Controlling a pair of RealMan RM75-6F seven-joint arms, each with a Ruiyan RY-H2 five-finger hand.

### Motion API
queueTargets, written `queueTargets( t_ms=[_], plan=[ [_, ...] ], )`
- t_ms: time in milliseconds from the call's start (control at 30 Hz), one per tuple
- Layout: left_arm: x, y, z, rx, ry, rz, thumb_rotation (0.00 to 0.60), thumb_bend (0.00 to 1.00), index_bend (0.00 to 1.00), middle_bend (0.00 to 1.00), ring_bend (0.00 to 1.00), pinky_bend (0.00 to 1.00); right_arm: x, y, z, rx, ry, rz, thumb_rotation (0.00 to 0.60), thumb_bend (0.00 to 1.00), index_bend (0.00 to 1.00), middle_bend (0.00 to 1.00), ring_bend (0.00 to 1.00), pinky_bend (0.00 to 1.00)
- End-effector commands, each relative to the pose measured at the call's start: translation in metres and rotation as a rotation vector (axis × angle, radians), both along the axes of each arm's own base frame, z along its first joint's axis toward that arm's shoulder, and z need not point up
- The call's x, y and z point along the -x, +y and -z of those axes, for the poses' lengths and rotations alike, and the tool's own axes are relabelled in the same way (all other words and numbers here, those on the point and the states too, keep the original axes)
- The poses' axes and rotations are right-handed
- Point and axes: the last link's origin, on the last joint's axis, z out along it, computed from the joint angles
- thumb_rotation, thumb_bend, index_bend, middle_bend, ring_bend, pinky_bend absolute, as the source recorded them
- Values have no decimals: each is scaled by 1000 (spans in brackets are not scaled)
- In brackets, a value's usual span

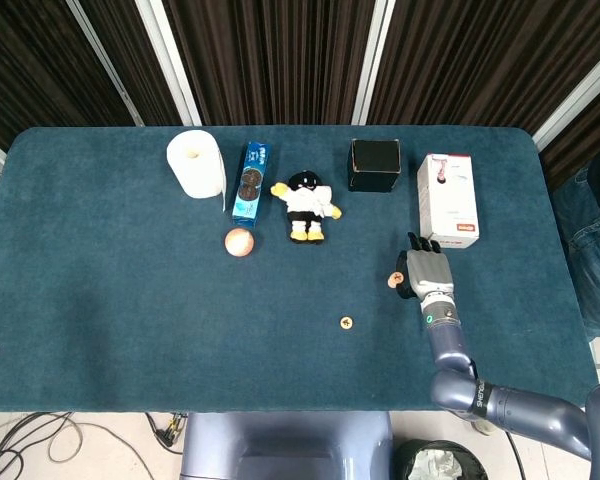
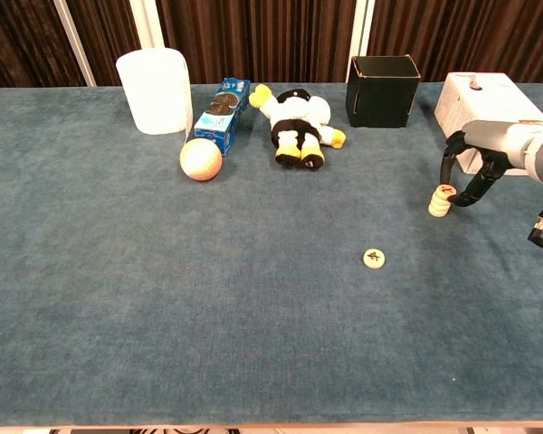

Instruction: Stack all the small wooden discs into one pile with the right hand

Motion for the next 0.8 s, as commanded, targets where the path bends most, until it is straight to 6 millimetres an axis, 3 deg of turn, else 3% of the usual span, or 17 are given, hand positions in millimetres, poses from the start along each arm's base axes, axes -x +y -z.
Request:
queueTargets(
  t_ms=[33,567,800],
  plan=[
    [0,0,0,2,-1,-3,600,151,96,0,0,16,0,0,0,0,-1,0,600,406,469,0,0,0],
    [0,0,0,1,-1,-5,600,151,96,0,0,16,-5,0,-3,4,-1,-14,600,406,469,0,0,0],
    [1,0,0,1,-1,-7,600,151,96,0,0,16,-20,4,-3,-6,-16,-51,600,406,459,0,0,0]
  ],
)
